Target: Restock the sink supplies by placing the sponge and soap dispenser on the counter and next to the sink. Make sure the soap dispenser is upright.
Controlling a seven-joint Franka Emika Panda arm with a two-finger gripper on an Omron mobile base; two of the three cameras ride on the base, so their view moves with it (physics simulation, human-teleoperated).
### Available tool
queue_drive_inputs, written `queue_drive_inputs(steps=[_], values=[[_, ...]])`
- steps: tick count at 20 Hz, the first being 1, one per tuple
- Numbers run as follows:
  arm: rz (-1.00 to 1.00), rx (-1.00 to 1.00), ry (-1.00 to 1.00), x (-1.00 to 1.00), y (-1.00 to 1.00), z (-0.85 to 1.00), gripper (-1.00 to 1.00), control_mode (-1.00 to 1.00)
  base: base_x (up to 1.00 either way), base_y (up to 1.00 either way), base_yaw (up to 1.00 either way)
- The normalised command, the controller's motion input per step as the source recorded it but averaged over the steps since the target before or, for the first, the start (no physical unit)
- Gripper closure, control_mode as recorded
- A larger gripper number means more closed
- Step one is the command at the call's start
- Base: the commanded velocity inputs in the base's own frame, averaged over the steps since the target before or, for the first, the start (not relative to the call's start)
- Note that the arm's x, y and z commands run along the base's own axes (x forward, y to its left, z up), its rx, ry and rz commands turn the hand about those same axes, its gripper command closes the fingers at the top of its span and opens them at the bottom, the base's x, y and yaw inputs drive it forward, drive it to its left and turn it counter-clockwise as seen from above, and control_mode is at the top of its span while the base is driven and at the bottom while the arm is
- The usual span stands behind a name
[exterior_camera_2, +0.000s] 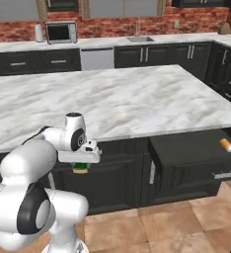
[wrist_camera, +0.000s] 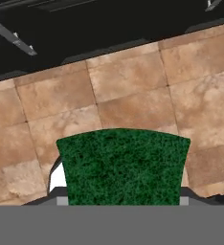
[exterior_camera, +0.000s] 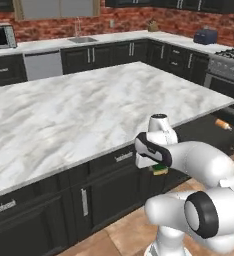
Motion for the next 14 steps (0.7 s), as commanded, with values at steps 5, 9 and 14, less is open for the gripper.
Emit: queue_drive_inputs(steps=[5, 9, 14], values=[[0.00, 0.00, 0.00, 0.00, 0.00, 0.00, 1.00, 1.00, 0.07, -0.13, -0.70], [0.00, 0.00, 0.00, 0.00, 0.00, 0.00, 1.00, 1.00, 0.40, -0.32, -0.61], [0.00, 0.00, 0.00, 0.00, 0.00, 0.00, 1.00, 1.00, 0.44, -0.16, -0.65]])
